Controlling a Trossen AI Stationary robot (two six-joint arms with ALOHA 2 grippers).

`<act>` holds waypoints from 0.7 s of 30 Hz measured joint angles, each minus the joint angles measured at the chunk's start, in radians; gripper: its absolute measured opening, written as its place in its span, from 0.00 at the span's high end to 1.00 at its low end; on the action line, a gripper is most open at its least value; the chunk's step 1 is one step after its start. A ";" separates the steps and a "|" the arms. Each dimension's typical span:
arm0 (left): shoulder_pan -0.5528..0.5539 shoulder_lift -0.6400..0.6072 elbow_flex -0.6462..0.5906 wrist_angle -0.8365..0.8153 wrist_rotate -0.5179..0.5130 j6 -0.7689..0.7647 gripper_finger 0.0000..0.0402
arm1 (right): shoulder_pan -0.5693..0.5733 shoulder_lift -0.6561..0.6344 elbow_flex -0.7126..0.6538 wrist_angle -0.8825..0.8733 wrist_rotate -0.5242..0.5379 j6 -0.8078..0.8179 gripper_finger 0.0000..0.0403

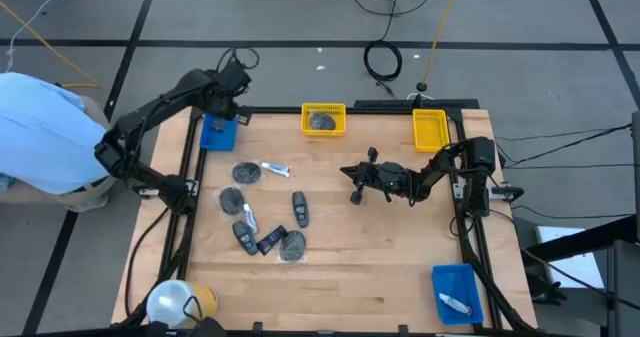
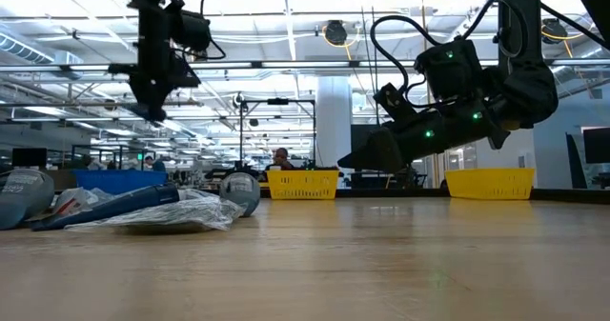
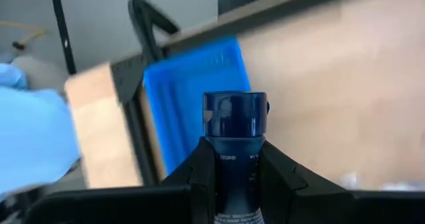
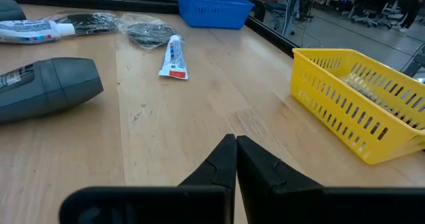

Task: Pick & Place Travel size toiletries
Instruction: Put the top shaving cream into the top blue bin

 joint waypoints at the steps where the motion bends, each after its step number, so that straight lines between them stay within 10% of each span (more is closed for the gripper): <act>1: -0.004 0.001 0.011 -0.035 0.009 -0.004 0.83 | 0.000 0.000 0.000 0.001 0.000 0.000 0.99; 21: 0.046 0.189 -0.084 -0.075 0.005 -0.115 0.83 | 0.000 0.000 0.000 0.010 -0.002 0.001 0.99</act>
